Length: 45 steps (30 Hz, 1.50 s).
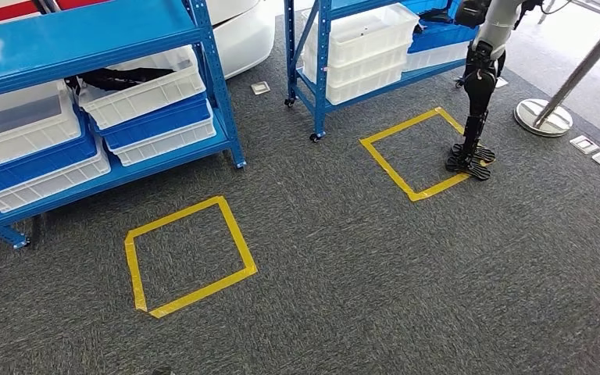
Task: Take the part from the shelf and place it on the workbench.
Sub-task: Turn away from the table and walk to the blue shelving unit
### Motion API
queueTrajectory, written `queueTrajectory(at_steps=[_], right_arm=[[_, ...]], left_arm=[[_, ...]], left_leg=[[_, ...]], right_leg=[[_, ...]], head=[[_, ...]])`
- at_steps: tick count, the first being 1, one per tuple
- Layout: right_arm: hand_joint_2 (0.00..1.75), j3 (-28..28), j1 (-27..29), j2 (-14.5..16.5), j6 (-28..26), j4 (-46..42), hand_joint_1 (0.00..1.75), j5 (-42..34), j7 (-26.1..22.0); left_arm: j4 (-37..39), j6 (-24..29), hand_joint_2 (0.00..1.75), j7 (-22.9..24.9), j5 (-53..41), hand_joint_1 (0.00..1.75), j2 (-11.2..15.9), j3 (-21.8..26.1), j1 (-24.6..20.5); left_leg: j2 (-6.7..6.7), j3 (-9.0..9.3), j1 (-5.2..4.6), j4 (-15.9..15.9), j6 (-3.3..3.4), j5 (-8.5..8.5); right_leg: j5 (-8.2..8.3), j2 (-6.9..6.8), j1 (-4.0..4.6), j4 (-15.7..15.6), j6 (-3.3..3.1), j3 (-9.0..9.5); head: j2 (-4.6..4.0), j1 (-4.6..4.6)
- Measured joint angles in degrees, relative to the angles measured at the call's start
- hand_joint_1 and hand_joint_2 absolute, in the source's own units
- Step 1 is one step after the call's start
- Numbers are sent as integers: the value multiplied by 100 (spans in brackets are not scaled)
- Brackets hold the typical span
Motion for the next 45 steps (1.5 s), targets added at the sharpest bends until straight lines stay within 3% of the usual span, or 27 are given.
queueTrajectory(at_steps=[2, 3, 5, 7, 9, 11, 12, 13, 16, 18, 20, 21, 22, 23, 25, 27, 28, 30, 32, 34, 36, 37, 38, 40, 42, 43, 45], right_arm=[[0, -2, -1, 5, 3, 0, 0, 0, -1], [0, -3, -1, 5, 4, 0, 0, -1, -2], [0, -7, -9, 4, 5, 0, 0, -1, -2], [0, -11, -20, 3, 4, 0, 0, -1, -4], [0, -19, -16, -1, 4, 0, 0, -2, -7], [0, -24, 0, -5, 4, 0, 0, -2, -8], [0, -26, 6, -8, 4, 0, 0, -2, -8], [0, -28, 9, -9, 4, 0, 0, -1, -8], [0, -33, 4, -20, 5, 0, 0, 0, -9], [0, -37, -5, -22, 9, 0, 0, 3, -17], [0, -40, -16, -16, 15, 0, 0, 11, -28], [0, -43, -20, -12, 16, 0, 0, 14, -30], [0, -45, -21, -8, 18, 0, 0, 15, -31], [0, -47, -17, -4, 19, 0, 0, 15, -32], [0, -49, 0, -8, 20, 0, 0, 15, -34], [0, -51, 15, -16, 21, 0, 0, 15, -34], [0, -52, 14, -19, 23, 0, 0, 15, -35], [0, -52, 6, -20, 30, 0, 0, 15, -38], [0, -52, 3, -21, 35, 0, 0, 17, -45], [0, -54, 4, -25, 36, 0, 0, 25, -50], [0, -55, -5, -28, 36, 0, 0, 31, -52], [0, -55, -11, -29, 36, 0, 0, 33, -54], [0, -56, -14, -30, 36, 0, 0, 33, -57], [0, -59, -8, -33, 35, 0, 0, 32, -66], [0, -64, 7, -38, 35, 0, 0, 30, -71], [0, -67, 11, -41, 35, 0, 0, 28, -72], [0, -69, 12, -48, 35, 0, 0, 26, -76]], left_arm=[[0, -5, 0, -2, 1, 0, -6, 17, -21], [0, -5, 0, -3, 1, 0, -9, 22, -30], [1, -5, 0, -5, 0, 0, -13, 28, -28], [2, -10, 0, -18, -9, 0, -20, 32, -25], [2, -27, 0, -38, -38, 0, -34, 32, -41], [2, -54, 0, -49, -62, 0, -43, 32, -48], [2, -68, 0, -51, -67, 0, -43, 32, -43], [2, -79, 0, -51, -69, 0, -44, 33, -37], [2, -101, 0, -51, -72, 0, -45, 34, -36], [3, -103, 0, -44, -74, 0, -44, 34, -37], [4, -104, 0, -25, -77, 0, -41, 34, -23], [4, -103, 0, -13, -79, 0, -37, 36, -13], [4, -102, 0, -3, -78, 0, -35, 38, -4], [4, -101, 0, 3, -78, 0, -33, 41, -1], [4, -92, 0, 18, -78, 0, -36, 48, -11], [5, -79, 0, 42, -78, 0, -38, 56, -12], [5, -74, 0, 52, -78, 0, -39, 60, -6], [5, -74, 0, 61, -78, 0, -38, 68, 0], [4, -76, 0, 53, -79, 0, -37, 76, -17], [4, -86, 0, 32, -81, 0, -37, 80, -37], [4, -99, 0, 14, -85, 0, -39, 81, -38], [4, -103, 0, 8, -86, 0, -42, 83, -36], [4, -104, 0, 4, -86, 0, -45, 83, -37], [4, -107, 0, -3, -85, 0, -51, 84, -49], [4, -104, 0, -12, -86, 0, -52, 84, -53], [4, -101, 0, -17, -87, 0, -52, 85, -47], [4, -93, 0, -26, -87, 0, -54, 86, -36]], left_leg=[[188, 301, -44, -561, 60, 161], [214, 331, -70, -649, 88, 163], [81, 310, -84, -685, 158, 195], [-50, 308, -52, -735, 240, 245], [-181, 290, -24, -756, 298, 286], [-337, 258, -21, -755, 316, 307], [-419, 249, -19, -754, 313, 315], [-496, 248, -15, -752, 303, 323], [-717, 243, -5, -745, 243, 350], [-819, 213, -21, -738, 177, 371], [-898, 176, -16, -753, 103, 406], [-879, 161, -6, -747, 74, 411], [-764, 126, -5, -680, 48, 361], [-605, 50, -7, -508, 26, 245], [-279, -252, -5, 175, -11, -150], [-204, -539, 12, 825, -34, -408], [-194, -550, 16, 885, -37, -383], [-115, -235, 16, 360, -18, -76], [161, 173, -23, -370, 39, 161], [294, 300, -77, -653, 108, 190], [145, 276, -80, -688, 176, 220], [70, 273, -66, -706, 211, 240], [-1, 270, -46, -725, 251, 265], [-154, 248, -25, -738, 310, 301], [-325, 217, -24, -736, 334, 319], [-412, 209, -23, -735, 335, 325], [-576, 212, -21, -733, 320, 339]], right_leg=[[-22, -103, 46, 12, 32, 18], [-29, -152, 65, 13, 57, 22], [-38, -240, 70, 6, 114, 28], [-142, -41, 46, 155, 164, -38], [-420, 292, 16, 725, 162, -306], [-675, 402, -3, 1434, 162, -653], [-694, 414, -14, 1588, 191, -739], [-622, 423, -29, 1520, 238, -717], [-156, 645, -85, 420, 370, -210], [-23, 781, -85, 29, 321, -25], [11, 712, -61, 11, 219, -15], [32, 661, -65, 2, 180, -15], [48, 602, -73, -9, 143, -15], [59, 537, -84, -21, 103, -15], [52, 394, -64, -23, 52, -16], [41, 234, -44, -20, 30, -18], [36, 162, -39, -19, 25, -16], [24, 40, -36, -18, 27, 9], [-2, -66, -1, -12, 56, 40], [-23, -177, 48, -12, 105, 58], [-42, -286, 62, -18, 158, 60], [-85, -229, 52, 32, 182, 39], [-173, -102, 42, 177, 193, -26], [-471, 250, 14, 817, 174, -326], [-705, 390, 2, 1502, 170, -679], [-702, 410, -3, 1604, 199, -747], [-437, 467, -25, 1137, 297, -551]], head=[[0, 1], [0, 4], [0, 9], [0, 24], [0, 56], [0, 69], [0, 70], [0, 72], [0, 86], [0, 96], [0, 98], [0, 99], [0, 83], [0, 58], [0, 7], [0, -2], [0, -2], [0, -4], [0, -10], [0, -10], [0, -8], [0, 1], [0, 12], [0, 52], [0, 68], [0, 69], [0, 70]])
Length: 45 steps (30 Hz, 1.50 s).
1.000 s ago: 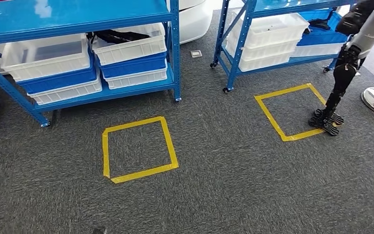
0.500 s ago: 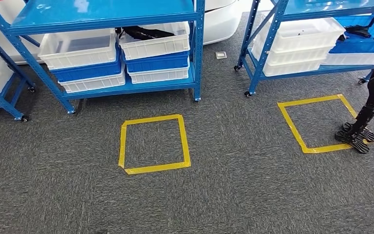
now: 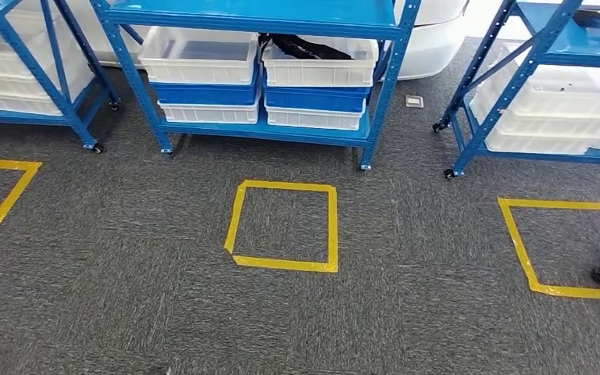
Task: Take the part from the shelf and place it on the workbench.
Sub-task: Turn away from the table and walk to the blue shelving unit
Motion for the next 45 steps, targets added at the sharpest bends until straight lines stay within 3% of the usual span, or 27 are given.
queueTrajectory(at_steps=[1, 3, 4, 6, 7, 9, 11, 13, 14, 15, 16, 18, 23, 24, 27, 28, 29, 30, 32, 34, 37, 39, 42, 43, 44, 45], right_arm=[[0, -1, -2, -3, 0, 0, 0, 0, -3], [0, -1, -9, -5, -1, 0, 0, 0, -8], [0, -1, -13, -6, -7, 0, 0, -1, -12], [0, -3, -19, -2, -34, 0, 0, -8, -31], [0, -5, -22, 1, -50, 0, 0, -16, -42], [0, -18, -17, 10, -63, 0, 0, -32, -55], [0, -38, -1, 15, -63, 0, 0, -40, -55], [0, -55, 11, 16, -63, 0, 0, -44, -54], [0, -61, 12, 17, -63, 0, 0, -45, -52], [0, -66, 8, 20, -64, 0, 0, -45, -51], [0, -71, 4, 25, -65, 0, 0, -45, -47], [0, -79, -5, 33, -69, 0, 0, -44, -33], [0, -88, -15, 34, -73, 0, 0, -43, -10], [0, -88, -17, 33, -74, 0, 0, -43, -10], [0, -90, -7, 30, -74, 0, 0, -39, -10], [0, -92, -2, 28, -74, 0, 0, -34, -9], [0, -93, 1, 27, -74, 0, 0, -27, -9], [0, -95, 1, 26, -74, 0, 0, -19, -8], [0, -97, -5, 20, -74, 0, 0, -4, -8], [0, -100, -12, 15, -74, 0, 0, 4, -8], [0, -114, -10, 13, -74, 0, 0, 7, -4], [0, -129, -8, 18, -74, 0, 0, 7, -3], [0, -142, -5, 24, -74, 0, 0, 7, -4], [0, -144, -2, 24, -74, 0, 0, 7, -4], [0, -147, 2, 23, -74, 0, 0, 7, -3], [0, -150, 6, 24, -74, 0, 0, 7, -3]], left_arm=[[0, 1, 0, -7, 0, 0, -1, 1, 1], [0, -7, 0, -24, 0, 0, -2, 2, 0], [0, -11, 0, -32, 0, 0, -1, 3, 2], [0, -15, 0, -42, 0, 0, 1, 10, 13], [0, -15, 0, -44, 0, 0, 2, 15, 22], [0, -15, 0, -52, 0, 0, 3, 22, 26], [0, -16, 0, -62, 0, 0, 2, 23, 16], [0, -19, 0, -75, 0, 0, 2, 26, 17], [0, -23, 0, -90, 0, 0, 2, 26, 21], [0, -28, 0, -109, 0, 0, 2, 27, 24], [0, -34, 0, -132, 0, 0, 3, 27, 22], [0, -46, 0, -166, -3, 0, 4, 27, 8], [0, -66, 0, -181, -11, 0, 3, 28, 4], [0, -70, 0, -181, -11, 0, 1, 29, 0], [0, -76, 0, -183, -14, 0, -1, 30, -6], [0, -77, 0, -183, -21, 0, -1, 32, -4], [0, -76, 0, -183, -30, 0, 0, 34, -3], [0, -74, 0, -183, -46, 0, -1, 37, -3], [0, -66, 0, -183, -74, 0, -4, 43, -4], [0, -47, 0, -183, -87, 0, -5, 59, -3], [-1, -31, 0, -181, -92, 0, -2, 83, 1], [-2, -31, 0, -180, -92, 0, 1, 85, 0], [-1, -33, 0, -180, -92, 0, 2, 87, 8], [-1, -33, 0, -179, -92, 0, 2, 88, 15], [0, -33, 0, -179, -92, 0, 2, 89, 20], [0, -33, 0, -178, -92, 0, 3, 89, 25]], left_leg=[[-73, 0, 1, 1, -16, 8], [-187, -12, -19, 12, -66, 22], [-227, -27, -24, 13, -98, 33], [-285, -56, -12, 8, -163, 60], [-225, -78, -8, 41, -192, 39], [47, -226, -9, 369, -242, -184], [297, -548, 4, 1090, -293, -566], [364, -764, 30, 1586, -326, -720], [376, -719, 40, 1529, -330, -638], [385, -562, 46, 1257, -326, -474], [405, -336, 48, 853, -312, -297], [444, 16, 24, 209, -268, -127], [405, 104, -7, -15, -95, -117], [393, 116, 9, -37, -59, -105], [357, 123, 17, -48, -2, -110], [339, 127, 16, -47, 2, -118], [318, 135, 16, -46, 2, -126], [297, 149, 17, -46, -6, -136], [260, 183, 6, -41, -42, -170], [239, 200, -21, -31, -99, -217], [247, 222, -10, -20, -186, -272], [290, 141, 11, 222, -245, -402], [349, -439, 31, 1303, -309, -831], [356, -627, 35, 1578, -320, -876], [360, -719, 38, 1643, -323, -796], [366, -696, 40, 1484, -316, -605]], right_leg=[[174, 106, -22, -428, 40, 192], [396, 272, -32, -1027, 37, 467], [430, 312, -23, -1127, 5, 515], [468, 223, -13, -1134, -75, 529], [488, 181, -21, -1145, -114, 535], [512, 93, -48, -1171, -201, 542], [509, 6, -28, -1170, -251, 538], [506, -70, -16, -1168, -259, 535], [503, -92, -17, -1168, -260, 538], [498, -106, -18, -1168, -255, 546], [491, -115, -19, -1168, -249, 558], [469, -126, 15, -1159, -206, 563], [394, -142, 15, -1068, -62, 501], [295, -124, 15, -860, -57, 391], [-89, -65, -2, 212, -75, -203], [-114, -58, -7, 416, -52, -344], [-48, -56, -12, 407, -11, -384], [100, -55, -17, 175, 39, -310], [454, -52, -20, -621, 102, 28], [624, -46, -7, -1102, 53, 261], [626, -41, 0, -1158, -85, 325], [605, -43, -34, -1181, -173, 392], [521, -47, -33, -1185, -272, 506], [484, -45, -29, -1185, -283, 550], [442, -40, -27, -1185, -281, 603], [395, -34, -28, -1185, -270, 667]], head=[[0, 5], [0, 10], [0, 12], [0, 9], [0, 9], [0, -32], [0, -73], [0, -75], [0, -76], [0, -76], [0, -80], [0, -81], [0, -75], [0, -58], [0, -14], [0, -14], [0, -10], [0, -8], [0, 3], [0, 5], [0, 3], [0, -21], [0, -61], [0, -61], [0, -62], [0, -64]])
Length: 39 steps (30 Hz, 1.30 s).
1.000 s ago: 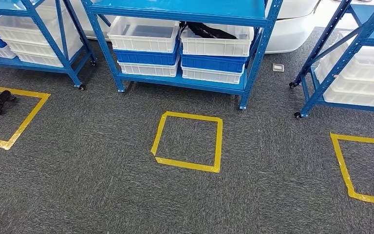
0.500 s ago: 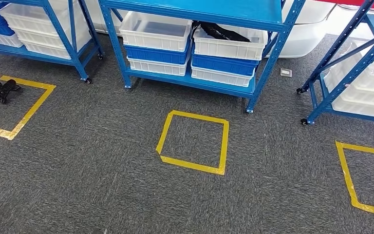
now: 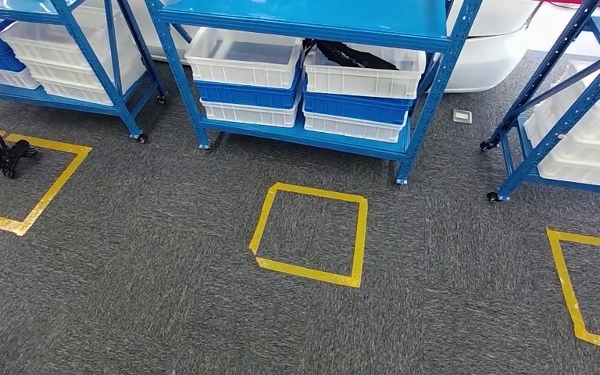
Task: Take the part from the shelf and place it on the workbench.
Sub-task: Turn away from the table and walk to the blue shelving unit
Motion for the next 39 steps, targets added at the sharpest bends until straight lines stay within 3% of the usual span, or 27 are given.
queueTrajectory(at_steps=[2, 3, 5, 8, 10, 13, 15, 17, 24, 26, 27, 28, 30, 31, 32, 33, 36, 37, 39], right_arm=[[0, -5, 5, 7, 1, 0, 0, 0, 1], [0, -8, 1, 10, 1, 0, 0, 0, 1], [0, -14, -11, 11, 1, 0, 0, 0, 0], [0, -20, -16, 9, 0, 0, 0, 0, 0], [0, -23, -19, 7, 1, 0, 0, 0, -1], [0, -26, -17, 7, 1, 0, 0, 2, -2], [0, -28, 10, 7, 1, 1, 0, 2, 2], [0, -30, 28, 7, -1, 2, 0, 2, 5], [0, -30, 32, 6, 1, 2, 0, 2, 5], [0, -32, 49, 4, 2, 7, 0, 2, 5], [0, -34, 45, -1, 1, 8, 0, 2, 5], [0, -38, 41, -5, 1, 11, 0, 2, 3], [0, -48, 27, -9, 0, 10, 0, 3, 1], [0, -52, 35, -4, 1, 11, 0, 4, 0], [0, -56, 41, 1, 1, 11, 0, 5, 1], [0, -59, 45, 5, 2, 11, 0, 7, 1], [0, -66, 35, 11, 2, 16, 0, 9, 1], [0, -67, 26, 11, 2, 17, 0, 11, 1], [0, -70, 14, 4, 2, 16, 0, 14, 1]], left_arm=[[1, -1, 0, 1, 0, 0, 3, 2, 3], [1, -3, 0, 2, 0, 0, 5, 4, 1], [2, -9, 0, 7, 0, 0, 5, 8, -4], [1, -19, 0, 15, -1, 0, 4, 13, 2], [0, -24, 0, 16, -2, 0, 2, 15, 4], [0, -39, 0, 16, -2, 0, 2, 17, 4], [0, -45, 0, 17, -2, 0, 3, 20, 17], [0, -48, 0, 17, -2, 0, 3, 21, 24], [0, -50, 0, 17, -2, 0, 3, 21, 25], [5, -52, 0, 17, -2, 0, 0, 23, 32], [7, -52, 0, 19, -2, 0, -3, 25, 33], [9, -54, 0, 19, -2, 0, -4, 28, 28], [7, -56, 0, 21, -2, 0, -4, 33, 22], [7, -59, 0, 22, -2, 0, -2, 35, 22], [7, -62, 0, 27, -2, 0, -1, 37, 30], [7, -65, 0, 33, -2, 0, 2, 39, 33], [23, -76, 0, 56, -2, 0, 7, 45, 52], [28, -80, 0, 64, -2, 0, 7, 48, 52], [30, -86, 0, 75, -2, 0, 2, 51, 30]], left_leg=[[24, 277, -2, -716, 35, 484], [34, 423, -14, -1041, 60, 611], [40, 565, -47, -1340, 125, 618], [-2, 681, -50, -1425, 260, 524], [-23, 813, -36, -1471, 337, 474], [-53, 942, -43, -1482, 377, 335], [-87, 1069, -44, -1482, 373, 225], [-104, 1143, -44, -1482, 368, 170], [-109, 1175, -44, -1482, 363, 147], [-121, 1324, -56, -1477, 327, 11], [-121, 1439, -62, -1486, 278, -55], [-96, 1433, -63, -1263, 207, -111], [-37, 842, -39, -442, 59, -496], [-9, 480, -24, -90, 18, -673], [0, 233, -15, -54, 1, -788], [8, 213, -11, -319, 7, -597], [57, 230, -25, -1133, 81, 507], [54, 252, -37, -1249, 125, 703], [24, 368, -49, -1298, 220, 686]], right_leg=[[-107, 8, 1, -3, 41, 132], [-165, 8, 18, -3, 72, 173], [-237, 2, 44, -19, 147, 241], [-267, -1, 40, 41, 253, 339], [-351, 4, 31, 491, 271, 73], [-634, 8, 26, 1502, 245, -737], [-672, 8, 24, 1581, 277, -1016], [-601, 8, 23, 1429, 314, -1048], [-536, 8, 23, 1310, 332, -1031], [-11, -4, 32, 696, 374, -943], [222, -6, 53, 378, 322, -859], [398, -4, 53, 87, 217, -674], [158, 26, 43, -11, -10, -204], [26, 41, 21, -32, -47, 35], [-99, 53, 17, -32, -35, 193], [-186, 60, 13, -34, -18, 299], [-438, 74, 37, -50, 61, 538], [-474, 77, 51, -59, 108, 617], [-462, 73, 66, -65, 206, 692]], head=[[0, -5], [0, -10], [0, -18], [-2, -14], [-3, 11], [-1, 45], [0, 47], [0, 46], [0, 50], [0, 58], [0, 61], [0, 53], [0, 29], [0, 19], [0, 18], [0, 17], [0, -11], [0, -11], [0, -5]])
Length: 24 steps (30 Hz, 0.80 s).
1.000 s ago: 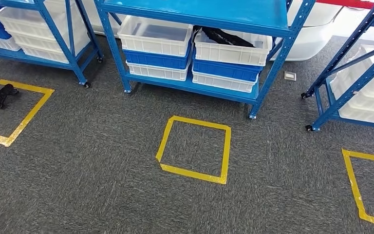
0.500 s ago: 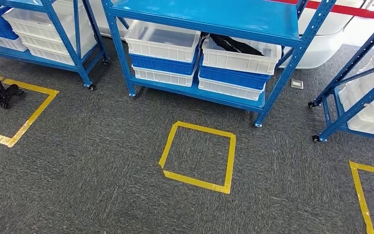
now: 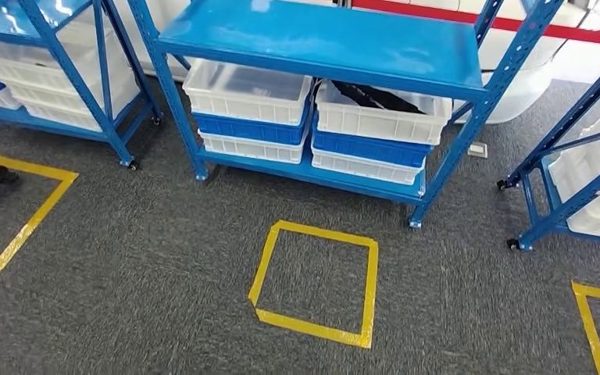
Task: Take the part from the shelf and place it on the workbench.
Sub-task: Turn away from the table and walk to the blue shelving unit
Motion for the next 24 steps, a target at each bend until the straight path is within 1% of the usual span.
queueTrajectory(at_steps=[1, 2, 3, 4, 5, 6, 7, 8, 9, 10, 11, 12, 13, 14, 15, 16, 17, 18, 19, 20, 21, 22, 23, 24], right_arm=[[0, -2, -1, -4, 0, 0, 0, 2, -1], [0, -3, -6, -7, 0, 1, 0, 2, -2], [0, -3, -14, -5, 0, 1, 0, 2, -3], [0, -3, -24, -3, 0, 2, 0, 2, -4], [0, -3, -33, -2, 0, 2, 0, 2, -4], [0, -3, -32, 0, 0, 2, 0, 3, -5], [0, -4, -26, 0, 0, 2, 0, 3, -5], [0, -4, -13, 0, 0, 3, 0, 2, -4], [0, -5, -1, 0, 0, 3, 0, 2, -4], [0, -6, 8, -1, 0, 4, 0, 1, -3], [0, -7, 12, -15, 0, 4, 0, 1, -3], [0, -7, 9, -22, 0, 4, 0, 1, -3], [0, -8, 0, -33, 0, 4, 0, 1, -3], [0, -9, -8, -42, 0, 3, 0, 1, -3], [0, -9, -16, -38, 0, 3, 0, 2, -3], [0, -10, -18, -37, 0, 3, 0, 2, -4], [0, -10, -14, -34, 0, 3, 0, 2, -4], [0, -11, -12, -33, 0, 3, 0, 3, -4], [0, -11, -9, -30, 0, 2, 0, 2, -4], [0, -12, -9, -29, 0, 2, 0, 2, -4], [0, -12, -7, -26, 0, 2, 0, 2, -4], [0, -13, 0, -20, 0, 3, 0, 2, -4], [0, -13, 12, -16, 0, 3, 0, 3, -4], [0, -14, 24, -10, 0, 4, 0, 3, -4]], left_arm=[[-1, -1, 0, 2, 0, 0, -5, 3, -3], [-1, -1, 0, 1, 0, 0, -10, 7, -4], [-1, -1, 0, 0, 0, 0, -10, 11, -7], [-1, -1, 0, 5, 0, 0, -9, 16, -9], [-1, -2, 0, 12, 0, 0, -7, 19, -16], [-1, -2, 0, 19, 0, 0, -5, 22, -21], [-1, -2, 0, 27, 0, 0, -4, 23, -21], [-1, -2, 0, 29, 0, 0, -3, 24, -17], [-1, -2, 0, 29, 0, 0, -3, 25, -13], [-1, -2, 0, 30, 0, 0, -4, 25, -11], [1, -3, 0, 30, 0, 0, -16, 26, -9], [3, -4, 0, 31, 0, 0, -25, 26, -11], [4, -6, 0, 33, 0, 0, -34, 27, -18], [5, -8, 0, 36, 0, 0, -44, 28, -19], [4, -8, 0, 37, 0, 0, -43, 30, -21], [3, -8, 0, 39, 1, 0, -42, 31, -21], [2, -8, 0, 39, 1, 0, -42, 31, -21], [2, -8, 0, 38, 1, 0, -42, 31, -27], [1, -8, 0, 37, 1, 0, -42, 31, -32], [1, -8, 0, 36, 1, 0, -42, 31, -33], [1, -8, 0, 36, 1, 0, -41, 31, -29], [1, -8, 0, 36, 1, 0, -38, 31, -20], [1, -7, 0, 36, 2, 0, -34, 31, -8], [1, -7, 0, 36, 2, 0, -28, 32, 1]], left_leg=[[-20, 80, 3, -38, 41, -18], [-26, 153, 8, -58, 74, -43], [-35, 218, 13, -77, 105, -73], [-38, 260, 5, -94, 137, -120], [-44, 306, -3, -99, 166, -168], [-55, 360, -12, -104, 188, -225], [-72, 434, -25, -107, 203, -290], [-90, 516, -40, -109, 208, -354], [-106, 602, -60, -112, 210, -417], [-116, 679, -80, -116, 210, -476], [-121, 742, -97, -122, 206, -535], [-127, 788, -102, -128, 192, -588], [-132, 822, -93, -153, 156, -643], [-130, 867, -82, -140, 114, -643], [-125, 919, -72, -132, 66, -624], [-112, 955, -68, -108, 25, -613], [-95, 961, -70, 1, 0, -600], [-86, 899, -64, 151, -26, -646], [-78, 747, -46, 413, -51, -731], [-72, 541, -21, 735, -88, -839], [-70, 312, 11, 1028, -128, -976], [-63, 87, 48, 1237, -182, -1137], [-51, -68, 85, 1289, -236, -1252], [-34, -142, 128, 1173, -296, -1276]], right_leg=[[35, -15, 1, 69, 42, 11], [60, -31, 1, 233, 67, -73], [60, -47, 1, 490, 78, -231], [1, -58, -3, 854, 68, -478], [-124, -59, -5, 1208, 42, -770], [-292, -59, -6, 1465, 7, -1045], [-444, -58, -6, 1587, -18, -1257], [-484, -58, -1, 1501, -5, -1358], [-387, -58, 6, 1259, 34, -1384], [-150, -59, 24, 907, 69, -1351], [151, -55, 46, 586, 71, -1294], [358, -55, 77, 349, 31, -1238], [487, -53, 109, 206, -30, -1190], [518, -48, 131, 139, -97, -1145], [484, -45, 141, 68, -151, -1089], [530, -37, 111, -19, -193, -992], [579, -35, 70, -90, -238, -888], [617, -37, 27, -127, -275, -789], [641, -42, -11, -149, -301, -698], [617, -48, -24, -149, -313, -647], [580, -46, -36, -148, -308, -604], [526, -38, -57, -148, -288, -551], [466, -25, -86, -147, -255, -488], [397, -10, -123, -144, -211, -406]], head=[[-1, 22], [-1, 39], [-1, 66], [-1, 100], [0, 111], [0, 121], [0, 124], [0, 129], [0, 133], [0, 138], [0, 126], [0, 119], [0, 113], [0, 101], [0, 115], [0, 124], [-2, 120], [-3, 105], [-4, 87], [-4, 65], [-3, 56], [-3, 60], [-3, 57], [-3, 59]])
